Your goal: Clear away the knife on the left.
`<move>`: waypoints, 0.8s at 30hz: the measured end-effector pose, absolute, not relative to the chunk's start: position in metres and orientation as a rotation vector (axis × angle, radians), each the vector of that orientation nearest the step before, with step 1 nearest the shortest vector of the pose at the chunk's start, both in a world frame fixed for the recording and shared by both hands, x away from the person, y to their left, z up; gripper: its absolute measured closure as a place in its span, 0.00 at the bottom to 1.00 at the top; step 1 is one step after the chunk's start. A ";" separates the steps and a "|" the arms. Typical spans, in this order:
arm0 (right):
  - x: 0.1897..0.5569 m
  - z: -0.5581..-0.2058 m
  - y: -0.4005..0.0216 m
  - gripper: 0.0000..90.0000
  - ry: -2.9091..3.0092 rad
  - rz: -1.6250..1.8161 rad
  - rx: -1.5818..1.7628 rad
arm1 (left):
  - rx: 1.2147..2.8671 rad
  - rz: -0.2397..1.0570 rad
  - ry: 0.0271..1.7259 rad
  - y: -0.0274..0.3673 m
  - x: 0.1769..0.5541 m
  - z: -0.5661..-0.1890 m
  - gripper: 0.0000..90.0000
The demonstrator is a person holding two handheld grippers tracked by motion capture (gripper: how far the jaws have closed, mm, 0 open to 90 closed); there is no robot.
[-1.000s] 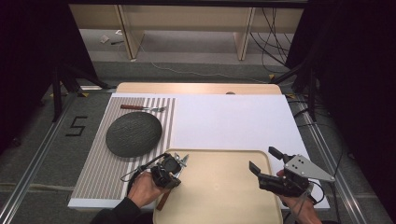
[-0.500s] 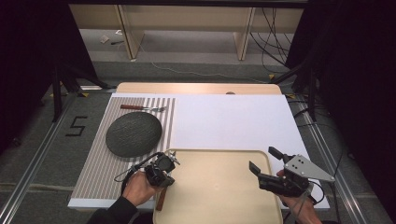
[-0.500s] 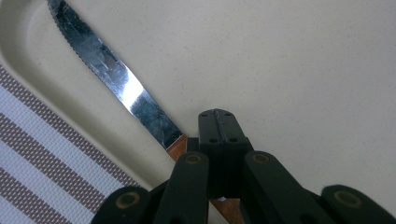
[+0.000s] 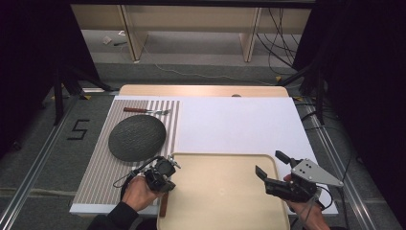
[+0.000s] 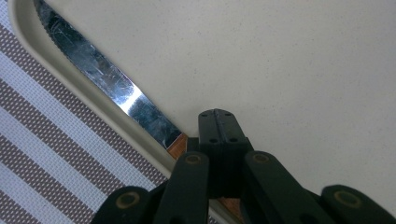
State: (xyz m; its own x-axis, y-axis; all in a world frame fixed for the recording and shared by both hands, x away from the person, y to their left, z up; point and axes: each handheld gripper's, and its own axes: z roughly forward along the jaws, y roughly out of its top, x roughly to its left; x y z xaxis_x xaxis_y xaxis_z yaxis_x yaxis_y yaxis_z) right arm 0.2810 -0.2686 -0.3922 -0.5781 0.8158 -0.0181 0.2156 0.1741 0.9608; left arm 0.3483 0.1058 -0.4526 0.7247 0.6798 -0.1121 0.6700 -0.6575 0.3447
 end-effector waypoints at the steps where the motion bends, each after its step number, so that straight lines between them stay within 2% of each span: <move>1: 0.281 -0.392 -0.269 0.21 1.907 1.422 0.970 | 2.562 0.038 1.048 0.106 0.348 -0.453 1.00; 20: 0.281 -0.392 -0.268 0.21 1.905 1.423 0.969 | 2.560 0.033 1.026 0.106 0.344 -0.455 0.99; 22: 0.281 -0.392 -0.268 0.21 1.906 1.423 0.969 | 2.532 0.010 1.009 0.106 0.344 -0.453 0.94; 24: 0.281 -0.392 -0.268 0.21 1.905 1.423 0.968 | 2.500 -0.006 0.998 0.106 0.342 -0.452 0.84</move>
